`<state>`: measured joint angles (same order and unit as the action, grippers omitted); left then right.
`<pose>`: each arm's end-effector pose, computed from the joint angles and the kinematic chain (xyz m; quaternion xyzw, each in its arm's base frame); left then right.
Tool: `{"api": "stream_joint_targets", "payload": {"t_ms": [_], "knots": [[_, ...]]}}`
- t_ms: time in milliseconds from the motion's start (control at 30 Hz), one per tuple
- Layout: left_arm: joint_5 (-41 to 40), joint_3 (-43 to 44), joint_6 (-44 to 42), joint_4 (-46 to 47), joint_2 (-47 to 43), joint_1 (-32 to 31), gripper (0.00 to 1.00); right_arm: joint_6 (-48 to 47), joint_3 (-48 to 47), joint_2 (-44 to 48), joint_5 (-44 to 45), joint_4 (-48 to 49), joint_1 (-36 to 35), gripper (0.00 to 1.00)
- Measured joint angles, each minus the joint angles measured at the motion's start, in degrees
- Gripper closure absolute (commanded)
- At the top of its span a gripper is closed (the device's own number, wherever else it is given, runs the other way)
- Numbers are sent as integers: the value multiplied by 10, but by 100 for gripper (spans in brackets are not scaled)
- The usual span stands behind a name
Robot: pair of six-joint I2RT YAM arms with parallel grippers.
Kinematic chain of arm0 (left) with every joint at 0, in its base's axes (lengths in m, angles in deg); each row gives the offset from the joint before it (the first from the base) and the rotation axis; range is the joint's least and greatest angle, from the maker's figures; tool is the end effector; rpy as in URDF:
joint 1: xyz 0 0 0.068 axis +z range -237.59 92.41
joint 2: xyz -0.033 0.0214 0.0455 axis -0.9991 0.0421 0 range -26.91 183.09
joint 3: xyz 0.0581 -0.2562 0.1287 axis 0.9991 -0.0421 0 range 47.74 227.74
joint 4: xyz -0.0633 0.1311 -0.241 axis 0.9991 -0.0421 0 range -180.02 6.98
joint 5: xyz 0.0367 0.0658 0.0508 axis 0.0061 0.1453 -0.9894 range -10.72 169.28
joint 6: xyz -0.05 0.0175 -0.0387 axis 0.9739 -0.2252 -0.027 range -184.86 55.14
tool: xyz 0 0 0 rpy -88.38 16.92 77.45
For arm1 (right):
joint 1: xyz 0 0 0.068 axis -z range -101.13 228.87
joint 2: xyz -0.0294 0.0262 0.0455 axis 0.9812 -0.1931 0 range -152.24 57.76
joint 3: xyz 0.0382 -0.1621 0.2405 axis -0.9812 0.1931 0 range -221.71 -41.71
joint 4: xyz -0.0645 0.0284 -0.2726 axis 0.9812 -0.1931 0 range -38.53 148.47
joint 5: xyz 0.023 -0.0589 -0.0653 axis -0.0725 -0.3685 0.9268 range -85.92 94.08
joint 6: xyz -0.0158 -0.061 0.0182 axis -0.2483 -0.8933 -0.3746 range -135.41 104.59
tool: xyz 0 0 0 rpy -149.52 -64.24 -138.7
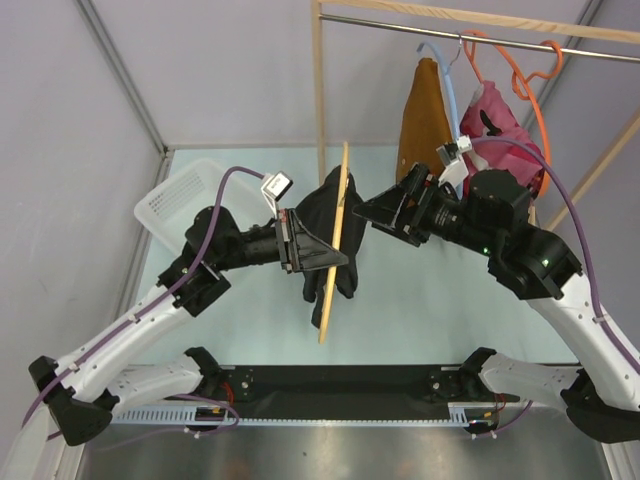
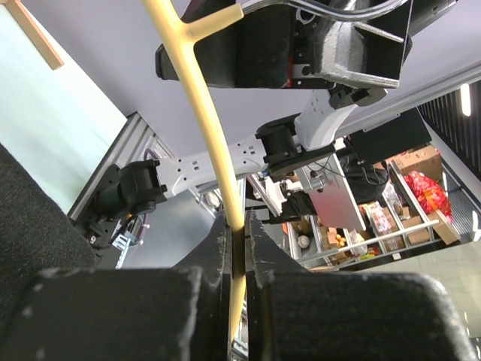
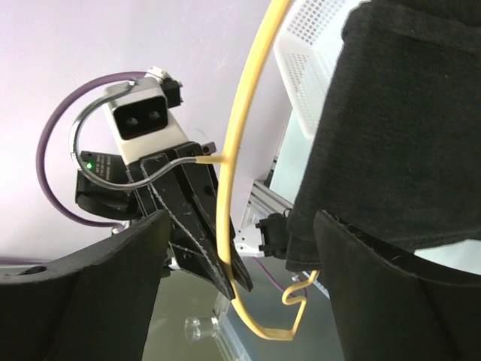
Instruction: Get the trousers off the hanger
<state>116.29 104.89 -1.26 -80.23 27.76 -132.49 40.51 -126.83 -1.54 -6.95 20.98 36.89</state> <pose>0.1436 -0.1871 0.4274 0.1276 0.6687 -0.6936 0.2358 0.1499 0.1481 0.5028 0.0334 0.7734 0.5230 0.3566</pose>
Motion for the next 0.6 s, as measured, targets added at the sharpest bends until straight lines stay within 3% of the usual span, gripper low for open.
{"api": "stream_joint_targets", "payload": {"t_ms": [200, 600], "knots": [[-7, 0, 5, 0, 0, 0, 100, 0, 9, -2, 0, 35, -7, 31], [-10, 0, 11, 0, 11, -12, 100, 10, 48, -23, 2, 94, -67, 33]]}}
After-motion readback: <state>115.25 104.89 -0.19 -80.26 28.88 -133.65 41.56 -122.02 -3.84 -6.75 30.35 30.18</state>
